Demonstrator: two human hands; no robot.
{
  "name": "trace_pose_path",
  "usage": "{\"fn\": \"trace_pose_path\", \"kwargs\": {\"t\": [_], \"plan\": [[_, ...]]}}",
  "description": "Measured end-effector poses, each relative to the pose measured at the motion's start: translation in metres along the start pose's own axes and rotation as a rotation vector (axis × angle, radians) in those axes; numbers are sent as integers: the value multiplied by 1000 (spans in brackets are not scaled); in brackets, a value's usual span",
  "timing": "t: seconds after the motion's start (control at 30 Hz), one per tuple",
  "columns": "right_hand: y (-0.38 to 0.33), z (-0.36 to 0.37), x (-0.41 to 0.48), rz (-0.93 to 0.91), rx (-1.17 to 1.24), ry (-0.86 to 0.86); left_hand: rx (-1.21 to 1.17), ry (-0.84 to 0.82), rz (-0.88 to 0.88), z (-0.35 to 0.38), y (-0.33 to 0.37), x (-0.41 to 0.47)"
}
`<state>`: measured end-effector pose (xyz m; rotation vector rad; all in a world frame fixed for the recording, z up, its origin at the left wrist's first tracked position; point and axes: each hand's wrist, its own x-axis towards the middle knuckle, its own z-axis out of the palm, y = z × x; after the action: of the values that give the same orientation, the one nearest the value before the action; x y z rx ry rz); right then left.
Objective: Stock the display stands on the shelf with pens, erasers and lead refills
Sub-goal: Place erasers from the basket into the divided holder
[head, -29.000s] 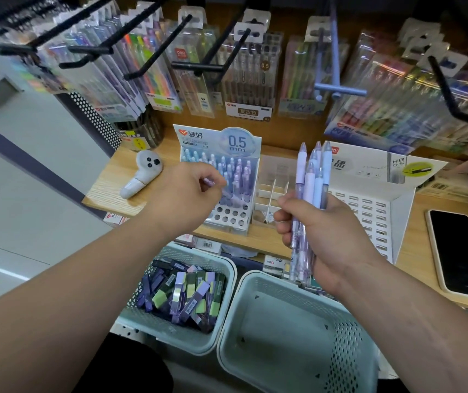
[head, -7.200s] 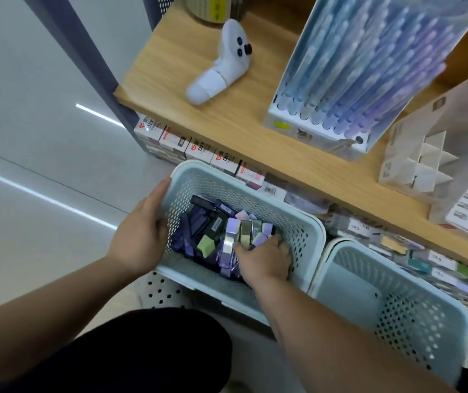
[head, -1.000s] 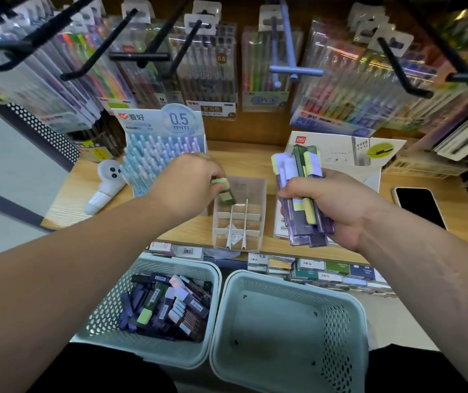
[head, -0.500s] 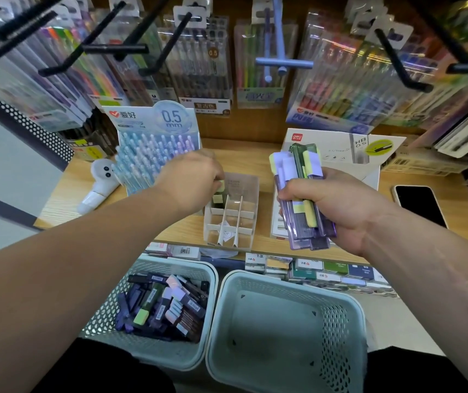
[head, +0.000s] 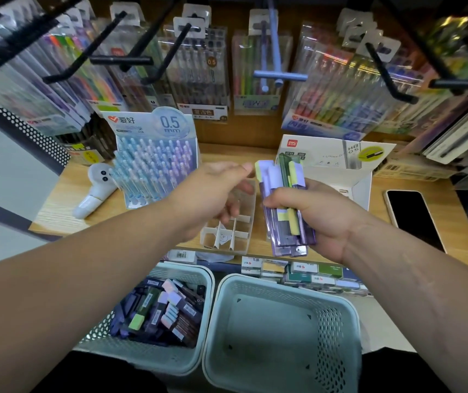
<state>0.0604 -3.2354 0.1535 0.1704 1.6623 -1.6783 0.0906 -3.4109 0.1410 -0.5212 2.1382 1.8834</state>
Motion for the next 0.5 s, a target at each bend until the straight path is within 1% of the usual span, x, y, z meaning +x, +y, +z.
{"fn": "trace_pose_path", "kwargs": {"t": [0.07, 0.2, 0.3, 0.4, 0.5], "plan": [[2, 5, -2, 18, -17, -32, -91, -88, -20, 5, -3, -10], [3, 12, -4, 37, 35, -98, -292, -126, -36, 3, -4, -16], [3, 12, -4, 48, 121, -171, -325, -159, -16, -1, -3, -17], [4, 12, -4, 49, 178, -239, -329, -107, -6, -2, -1, -16], [7, 15, -3, 57, 180, -241, -311, -18, -1, -1, -1, -15]]}}
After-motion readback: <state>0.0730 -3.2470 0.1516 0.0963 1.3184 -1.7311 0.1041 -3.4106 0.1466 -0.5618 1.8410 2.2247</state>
